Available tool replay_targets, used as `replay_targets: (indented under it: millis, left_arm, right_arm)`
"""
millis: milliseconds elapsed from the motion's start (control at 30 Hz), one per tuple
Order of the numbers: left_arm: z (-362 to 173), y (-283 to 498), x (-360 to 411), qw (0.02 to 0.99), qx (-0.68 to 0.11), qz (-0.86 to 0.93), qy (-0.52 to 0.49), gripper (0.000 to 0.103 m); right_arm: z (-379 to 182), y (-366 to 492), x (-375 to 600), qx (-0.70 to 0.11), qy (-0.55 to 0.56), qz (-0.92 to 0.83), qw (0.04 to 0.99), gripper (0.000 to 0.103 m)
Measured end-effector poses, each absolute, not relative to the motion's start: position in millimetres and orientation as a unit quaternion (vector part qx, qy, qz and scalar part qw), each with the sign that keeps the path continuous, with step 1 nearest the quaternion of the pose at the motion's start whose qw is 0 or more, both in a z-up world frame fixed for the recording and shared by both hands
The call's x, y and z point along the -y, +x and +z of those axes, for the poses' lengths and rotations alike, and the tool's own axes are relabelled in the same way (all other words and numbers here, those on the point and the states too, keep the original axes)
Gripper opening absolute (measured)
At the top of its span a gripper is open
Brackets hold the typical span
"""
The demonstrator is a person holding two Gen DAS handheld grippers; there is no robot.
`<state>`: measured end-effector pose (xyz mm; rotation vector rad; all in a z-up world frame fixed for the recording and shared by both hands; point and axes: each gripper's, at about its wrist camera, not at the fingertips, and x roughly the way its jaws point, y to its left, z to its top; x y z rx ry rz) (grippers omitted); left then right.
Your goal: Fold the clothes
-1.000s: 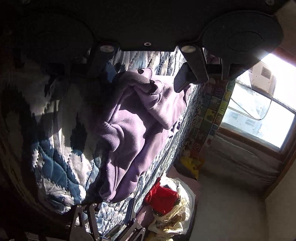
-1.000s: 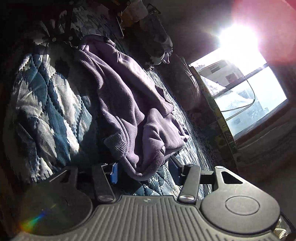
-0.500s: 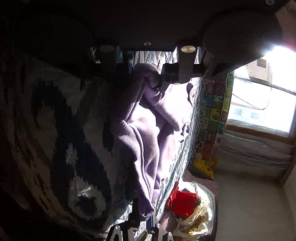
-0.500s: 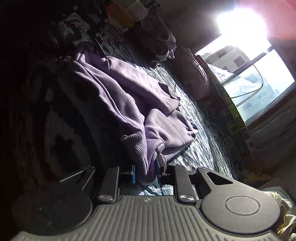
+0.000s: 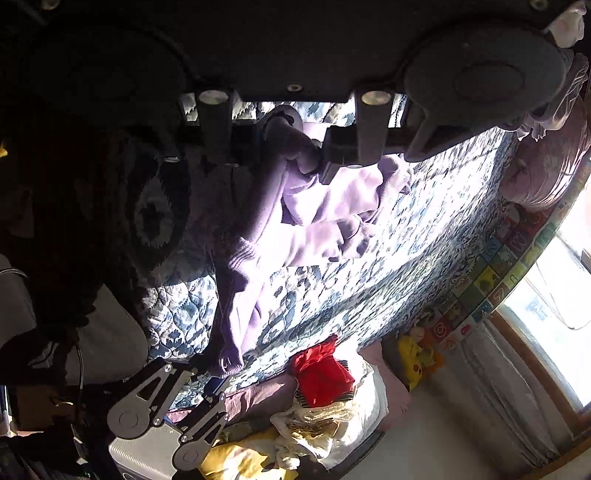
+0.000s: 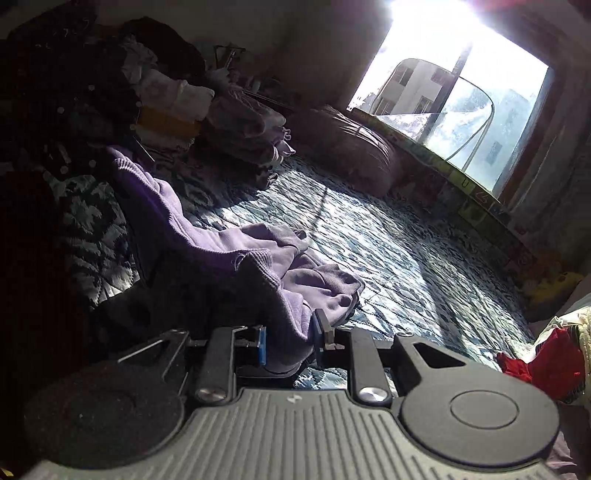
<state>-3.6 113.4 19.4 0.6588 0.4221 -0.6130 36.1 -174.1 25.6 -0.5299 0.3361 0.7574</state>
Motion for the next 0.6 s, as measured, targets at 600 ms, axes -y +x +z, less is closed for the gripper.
replay_targets:
  millis: [600]
  left_arm:
    - [-8.4,237.1,-216.0,0.901,-0.304,-0.265,-0.163,0.026]
  right_arm:
    - [-29.5,316.1,169.2,-0.370,0.167,0.361,0.840,0.022]
